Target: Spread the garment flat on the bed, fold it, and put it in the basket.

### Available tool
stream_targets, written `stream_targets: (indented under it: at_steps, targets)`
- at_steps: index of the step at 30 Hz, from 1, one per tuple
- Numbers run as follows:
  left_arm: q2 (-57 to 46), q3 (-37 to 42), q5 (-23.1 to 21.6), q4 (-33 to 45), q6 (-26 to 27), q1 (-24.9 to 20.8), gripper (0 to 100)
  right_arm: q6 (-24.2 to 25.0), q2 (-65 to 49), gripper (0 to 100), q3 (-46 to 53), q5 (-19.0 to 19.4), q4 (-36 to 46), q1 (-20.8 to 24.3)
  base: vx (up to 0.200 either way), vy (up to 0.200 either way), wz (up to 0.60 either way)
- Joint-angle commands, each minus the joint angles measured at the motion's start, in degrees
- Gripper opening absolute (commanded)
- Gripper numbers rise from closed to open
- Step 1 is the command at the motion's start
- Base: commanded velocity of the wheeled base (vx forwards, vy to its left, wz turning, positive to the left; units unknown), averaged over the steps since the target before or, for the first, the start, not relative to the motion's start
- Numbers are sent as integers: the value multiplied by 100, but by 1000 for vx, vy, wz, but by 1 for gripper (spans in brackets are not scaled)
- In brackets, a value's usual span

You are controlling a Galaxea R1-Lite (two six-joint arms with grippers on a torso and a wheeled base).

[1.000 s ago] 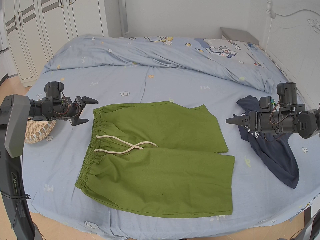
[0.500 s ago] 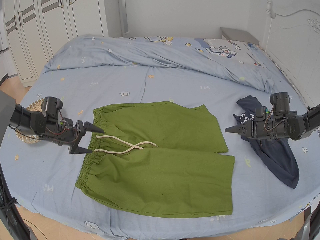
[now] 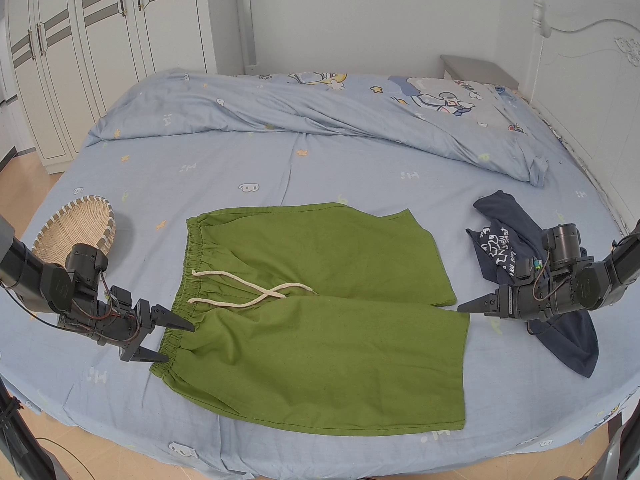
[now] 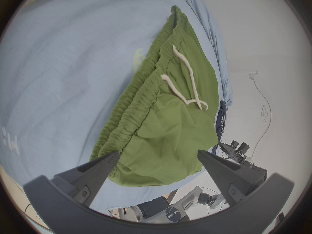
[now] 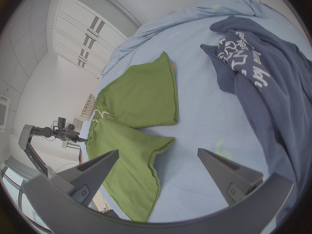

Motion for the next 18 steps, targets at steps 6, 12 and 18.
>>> stream_targets:
  at_steps: [6, 12, 18]
  targets:
    - [-86, 331, 3, -10, 58, 125, 100, 189, 28, 100, 60, 1, -12, 232, 0, 0, 0]
    - [-77, 402, -67, -1, 454, 309, 100, 540, 160, 100, 130, 1, -549, 575, 0, 0, 0]
    - [-59, 410, -67, 8, 463, 283, 100, 927, 151, 100, 174, 1, -733, 847, 0, 0, 0]
